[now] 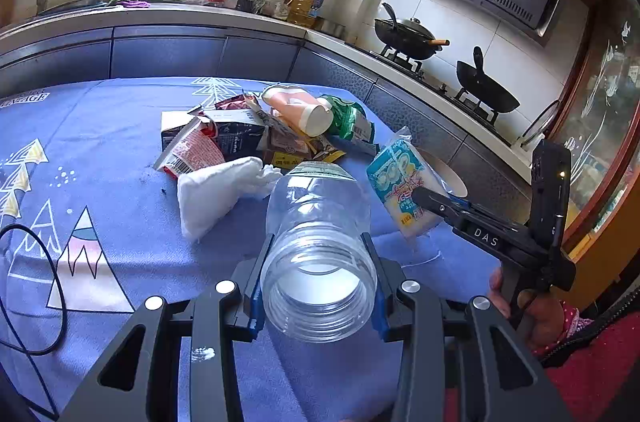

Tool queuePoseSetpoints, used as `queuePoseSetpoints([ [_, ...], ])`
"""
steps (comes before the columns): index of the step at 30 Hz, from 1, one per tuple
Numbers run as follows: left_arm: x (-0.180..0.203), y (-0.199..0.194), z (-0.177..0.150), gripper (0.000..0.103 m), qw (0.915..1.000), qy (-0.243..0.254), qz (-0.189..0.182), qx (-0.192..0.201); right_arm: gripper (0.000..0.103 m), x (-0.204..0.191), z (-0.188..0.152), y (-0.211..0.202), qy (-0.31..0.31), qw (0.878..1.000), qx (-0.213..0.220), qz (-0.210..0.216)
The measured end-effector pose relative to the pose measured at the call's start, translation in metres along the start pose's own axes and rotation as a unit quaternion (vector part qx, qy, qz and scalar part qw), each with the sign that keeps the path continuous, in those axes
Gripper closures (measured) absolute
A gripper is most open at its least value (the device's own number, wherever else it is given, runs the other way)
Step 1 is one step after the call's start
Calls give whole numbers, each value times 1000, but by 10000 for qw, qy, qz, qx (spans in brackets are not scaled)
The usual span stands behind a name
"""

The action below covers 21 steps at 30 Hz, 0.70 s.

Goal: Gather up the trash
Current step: 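Carry the bottle and the white package over the tan wastebasket with both grippers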

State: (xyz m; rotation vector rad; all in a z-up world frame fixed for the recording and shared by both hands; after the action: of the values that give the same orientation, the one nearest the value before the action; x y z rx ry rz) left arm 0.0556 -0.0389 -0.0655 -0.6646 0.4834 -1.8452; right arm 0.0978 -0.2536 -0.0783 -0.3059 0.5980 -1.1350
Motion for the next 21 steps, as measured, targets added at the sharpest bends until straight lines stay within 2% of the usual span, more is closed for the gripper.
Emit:
queuePoseSetpoints([
  [6, 15, -10, 9, 62, 9993, 68, -326, 150, 73, 4, -2, -4, 42, 10000, 43, -17],
  [14, 12, -11, 33, 62, 9994, -67, -192, 286, 73, 12, -3, -9, 182, 9998, 113, -1],
  [21, 34, -4, 56, 62, 9989, 232, -209, 345, 73, 24, -1, -19, 299, 9991, 279, -83],
])
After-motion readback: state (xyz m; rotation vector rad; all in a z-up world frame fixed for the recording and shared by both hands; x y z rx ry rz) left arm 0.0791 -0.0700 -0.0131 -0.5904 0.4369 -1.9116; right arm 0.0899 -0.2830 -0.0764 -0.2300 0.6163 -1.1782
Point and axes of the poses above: each gripper's, at about its wrist camera, not at the fingertips, and y roughly the way its jaws point, x to its right, z to its top, the point moved 8 cm from there along y, roughly the way its jaws point, and after that the axes turned 12 degrees about z, right-handed, at the moved point
